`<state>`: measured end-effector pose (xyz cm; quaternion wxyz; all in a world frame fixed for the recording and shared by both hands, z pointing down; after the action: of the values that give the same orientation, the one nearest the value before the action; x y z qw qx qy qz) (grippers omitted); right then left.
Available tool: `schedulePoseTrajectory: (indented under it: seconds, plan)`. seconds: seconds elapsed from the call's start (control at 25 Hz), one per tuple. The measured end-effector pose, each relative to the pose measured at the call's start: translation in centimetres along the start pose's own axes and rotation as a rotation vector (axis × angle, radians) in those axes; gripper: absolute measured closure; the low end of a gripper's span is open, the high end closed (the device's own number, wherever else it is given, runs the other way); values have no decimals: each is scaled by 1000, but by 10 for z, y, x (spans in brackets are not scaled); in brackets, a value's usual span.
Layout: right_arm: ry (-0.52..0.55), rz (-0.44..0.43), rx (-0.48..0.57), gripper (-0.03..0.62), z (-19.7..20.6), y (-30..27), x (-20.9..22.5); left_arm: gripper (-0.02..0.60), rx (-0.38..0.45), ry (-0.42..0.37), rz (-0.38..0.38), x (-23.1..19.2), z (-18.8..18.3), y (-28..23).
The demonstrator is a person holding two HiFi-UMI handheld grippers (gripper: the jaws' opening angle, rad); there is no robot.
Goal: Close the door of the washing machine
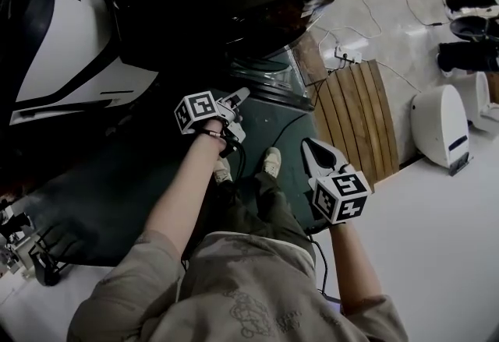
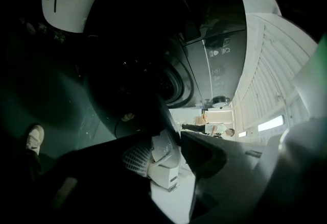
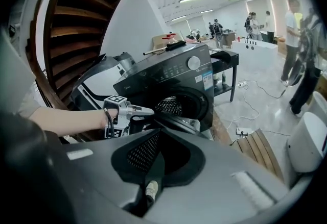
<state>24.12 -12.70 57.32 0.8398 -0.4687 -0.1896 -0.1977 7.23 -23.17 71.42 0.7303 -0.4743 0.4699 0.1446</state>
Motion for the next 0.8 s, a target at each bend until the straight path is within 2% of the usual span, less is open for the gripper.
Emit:
schedulePoseTrajectory:
  seconds: [0.44, 0.64, 0.8]
  plan:
    - [-20, 16, -10, 565, 9, -9, 10, 399, 85, 116, 111, 18, -36, -27]
    - [-21, 20, -13, 565, 11, -16, 12, 402, 147, 131, 148, 22, -56, -37]
    - [-10, 32, -19, 566, 10, -21, 13, 405, 197, 205, 165, 20, -75, -46]
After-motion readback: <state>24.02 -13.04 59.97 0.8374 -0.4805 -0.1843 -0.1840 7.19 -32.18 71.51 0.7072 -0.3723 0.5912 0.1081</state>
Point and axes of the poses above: the fingertips, and each gripper's own axes: y backward along the fingers, x to its right, z out of its underside, the point moved 1 cm from there along y, backward along the fingers, and after that the axes turned 11 degrees about -y, right-handed, at the moved point
